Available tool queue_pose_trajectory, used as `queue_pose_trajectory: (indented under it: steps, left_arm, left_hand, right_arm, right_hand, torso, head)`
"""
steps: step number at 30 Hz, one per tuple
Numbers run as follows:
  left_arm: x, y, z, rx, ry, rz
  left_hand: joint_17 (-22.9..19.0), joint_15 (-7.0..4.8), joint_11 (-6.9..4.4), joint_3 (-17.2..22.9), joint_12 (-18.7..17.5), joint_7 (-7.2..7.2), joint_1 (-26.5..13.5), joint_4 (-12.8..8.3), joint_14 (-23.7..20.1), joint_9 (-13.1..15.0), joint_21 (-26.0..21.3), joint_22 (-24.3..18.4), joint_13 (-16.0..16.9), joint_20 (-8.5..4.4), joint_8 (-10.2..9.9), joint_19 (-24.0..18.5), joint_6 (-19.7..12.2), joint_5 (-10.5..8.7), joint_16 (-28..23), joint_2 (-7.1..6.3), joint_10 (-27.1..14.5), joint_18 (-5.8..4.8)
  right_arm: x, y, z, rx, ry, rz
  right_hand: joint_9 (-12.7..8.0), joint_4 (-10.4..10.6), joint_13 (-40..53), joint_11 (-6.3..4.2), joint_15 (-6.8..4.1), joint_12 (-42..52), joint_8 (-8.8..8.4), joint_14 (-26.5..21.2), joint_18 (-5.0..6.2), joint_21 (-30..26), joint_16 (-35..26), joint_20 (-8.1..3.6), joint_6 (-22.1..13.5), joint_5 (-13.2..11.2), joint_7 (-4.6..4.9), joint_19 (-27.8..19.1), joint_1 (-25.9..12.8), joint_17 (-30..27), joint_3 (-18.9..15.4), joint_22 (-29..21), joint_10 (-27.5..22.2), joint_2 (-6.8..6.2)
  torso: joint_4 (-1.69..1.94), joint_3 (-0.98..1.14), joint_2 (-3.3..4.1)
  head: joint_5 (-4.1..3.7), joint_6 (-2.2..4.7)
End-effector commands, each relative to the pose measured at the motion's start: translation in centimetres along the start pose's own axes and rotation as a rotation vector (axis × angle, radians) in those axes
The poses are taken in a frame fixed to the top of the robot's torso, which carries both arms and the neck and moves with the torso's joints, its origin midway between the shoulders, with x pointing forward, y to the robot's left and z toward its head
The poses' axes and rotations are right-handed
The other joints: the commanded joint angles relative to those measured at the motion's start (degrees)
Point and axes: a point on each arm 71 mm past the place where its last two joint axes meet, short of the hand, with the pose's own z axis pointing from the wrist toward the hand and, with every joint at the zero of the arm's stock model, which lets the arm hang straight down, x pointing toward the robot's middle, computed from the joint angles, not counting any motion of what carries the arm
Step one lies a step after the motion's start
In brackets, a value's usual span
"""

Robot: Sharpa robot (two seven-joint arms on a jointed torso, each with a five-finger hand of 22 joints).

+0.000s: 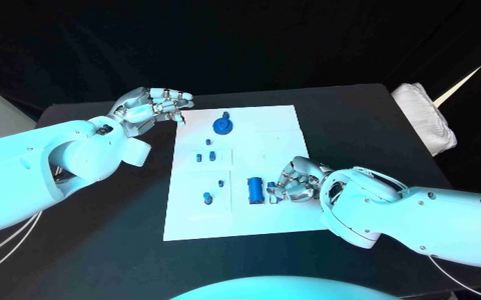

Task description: Assemble the parts on the task board

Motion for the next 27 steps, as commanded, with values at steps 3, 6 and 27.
queue_pose_trajectory:
  steps: [3, 6, 27]
  left_arm:
    - [0.12, -0.06, 0.03, 0.001, 0.011, -0.010]
    - [0.10, -0.05, 0.03, 0.000, 0.010, -0.010]
    - [0.03, -0.02, 0.02, -0.003, 0.008, -0.009]
  left_hand:
    - [-0.10, 0.08, -0.04, 0.09, 0.33, 0.10, -0.30, 0.48, -0.32, -0.12, -0.41, -0.09, -0.08, -0.13, 0.03, 0.35, 0.00, 0.27, -0.24, 0.51, -0.26, 0.80]
    - [-0.11, 0.06, -0.04, 0.18, 0.35, 0.10, -0.17, 0.45, -0.32, -0.15, -0.45, -0.12, -0.09, -0.14, 0.01, 0.39, -0.04, 0.32, -0.24, 0.59, -0.29, 0.82]
    - [-0.12, 0.05, -0.04, 0.24, 0.36, 0.10, -0.09, 0.42, -0.33, -0.17, -0.48, -0.14, -0.09, -0.15, 0.01, 0.42, -0.06, 0.35, -0.24, 0.61, -0.32, 0.82]
  right_arm:
    - [0.17, 0.31, -0.20, -0.021, 0.003, -0.013]
    - [0.12, 0.29, -0.24, -0.022, -0.001, -0.014]
    - [0.00, 0.15, -0.82, -0.028, -0.001, -0.015]
  right_hand:
    - [-0.04, 0.05, 9.70, 0.03, -0.01, 0.12, -0.20, 5.68, -0.38, 0.25, 0.40, -0.05, 0.37, -0.45, 0.00, 5.99, -1.65, 13.84, -0.74, 15.06, 2.60, 0.16]
    - [-0.08, 0.07, 9.73, 0.03, -0.01, 0.13, -0.21, 5.68, -0.38, 0.25, 0.40, -0.04, 0.41, -0.58, -0.02, 5.99, -2.55, 13.84, -1.13, 15.06, 2.61, 0.41]
    - [-0.09, 0.06, 9.78, 0.02, -0.01, 0.19, -0.21, 5.68, -0.38, 0.25, 0.40, -0.04, 0.44, -0.55, -0.04, 5.99, -3.00, 13.84, -1.29, 15.06, 2.64, 0.61]
  torso:
    - [0.00, 0.02, 0.00]
    - [-0.02, 0.02, 0.02]
    - [-0.03, 0.03, 0.00]
  head:
    - [0.03, 0.01]
    - [0.05, 0.00]
    - [0.16, -0.09]
